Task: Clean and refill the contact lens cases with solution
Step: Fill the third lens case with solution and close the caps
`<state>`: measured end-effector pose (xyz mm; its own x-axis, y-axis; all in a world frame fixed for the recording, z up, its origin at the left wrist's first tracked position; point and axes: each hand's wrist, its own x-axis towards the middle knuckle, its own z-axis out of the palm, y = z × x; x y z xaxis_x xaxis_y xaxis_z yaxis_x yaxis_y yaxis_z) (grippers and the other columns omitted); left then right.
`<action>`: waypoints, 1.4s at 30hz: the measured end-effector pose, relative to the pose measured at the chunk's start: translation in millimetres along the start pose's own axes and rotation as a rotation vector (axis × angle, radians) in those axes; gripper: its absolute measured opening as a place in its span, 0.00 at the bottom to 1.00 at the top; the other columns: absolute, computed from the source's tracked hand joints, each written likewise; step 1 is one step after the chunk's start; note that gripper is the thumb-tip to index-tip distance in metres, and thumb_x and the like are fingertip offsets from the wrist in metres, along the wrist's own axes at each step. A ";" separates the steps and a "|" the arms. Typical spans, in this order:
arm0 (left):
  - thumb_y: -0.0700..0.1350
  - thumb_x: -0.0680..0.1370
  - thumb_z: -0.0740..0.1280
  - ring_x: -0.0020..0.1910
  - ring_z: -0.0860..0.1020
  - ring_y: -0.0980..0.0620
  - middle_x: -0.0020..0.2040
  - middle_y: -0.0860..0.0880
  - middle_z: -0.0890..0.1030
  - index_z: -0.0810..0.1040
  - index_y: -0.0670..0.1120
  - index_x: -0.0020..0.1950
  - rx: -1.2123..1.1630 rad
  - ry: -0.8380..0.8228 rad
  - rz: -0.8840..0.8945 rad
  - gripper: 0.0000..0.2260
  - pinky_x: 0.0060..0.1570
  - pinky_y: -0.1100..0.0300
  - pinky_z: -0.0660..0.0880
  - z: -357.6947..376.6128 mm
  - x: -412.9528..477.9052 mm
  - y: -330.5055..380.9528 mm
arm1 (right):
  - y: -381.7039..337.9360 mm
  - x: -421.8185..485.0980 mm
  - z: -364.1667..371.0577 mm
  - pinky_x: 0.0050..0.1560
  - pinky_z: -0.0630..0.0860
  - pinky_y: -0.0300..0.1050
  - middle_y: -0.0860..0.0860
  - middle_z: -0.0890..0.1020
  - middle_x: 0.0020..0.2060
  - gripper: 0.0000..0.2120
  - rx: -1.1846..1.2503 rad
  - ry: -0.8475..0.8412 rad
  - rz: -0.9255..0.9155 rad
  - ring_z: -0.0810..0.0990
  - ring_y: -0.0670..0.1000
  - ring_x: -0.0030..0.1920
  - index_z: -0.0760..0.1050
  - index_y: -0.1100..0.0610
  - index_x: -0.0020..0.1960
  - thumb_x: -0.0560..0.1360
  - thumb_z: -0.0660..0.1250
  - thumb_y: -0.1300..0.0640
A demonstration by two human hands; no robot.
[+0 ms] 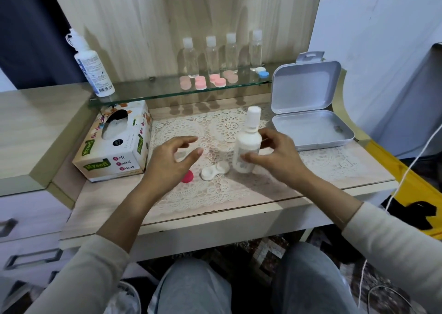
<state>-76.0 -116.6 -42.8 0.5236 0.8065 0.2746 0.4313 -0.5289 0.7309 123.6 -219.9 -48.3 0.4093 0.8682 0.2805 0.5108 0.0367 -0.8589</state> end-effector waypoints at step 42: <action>0.51 0.75 0.67 0.61 0.67 0.57 0.60 0.54 0.74 0.77 0.48 0.61 0.250 -0.084 0.039 0.16 0.57 0.67 0.58 -3.3 -20.4 -42.2 | 16.9 6.6 22.0 0.58 0.66 0.45 0.48 0.77 0.57 0.22 -0.415 -0.138 -0.173 0.70 0.49 0.57 0.75 0.54 0.61 0.69 0.72 0.51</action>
<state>-107.4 -109.9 -77.2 0.5981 0.7649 0.2391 0.5724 -0.6166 0.5406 118.3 -202.6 -70.4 0.2012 0.9256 0.3206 0.8331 0.0104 -0.5530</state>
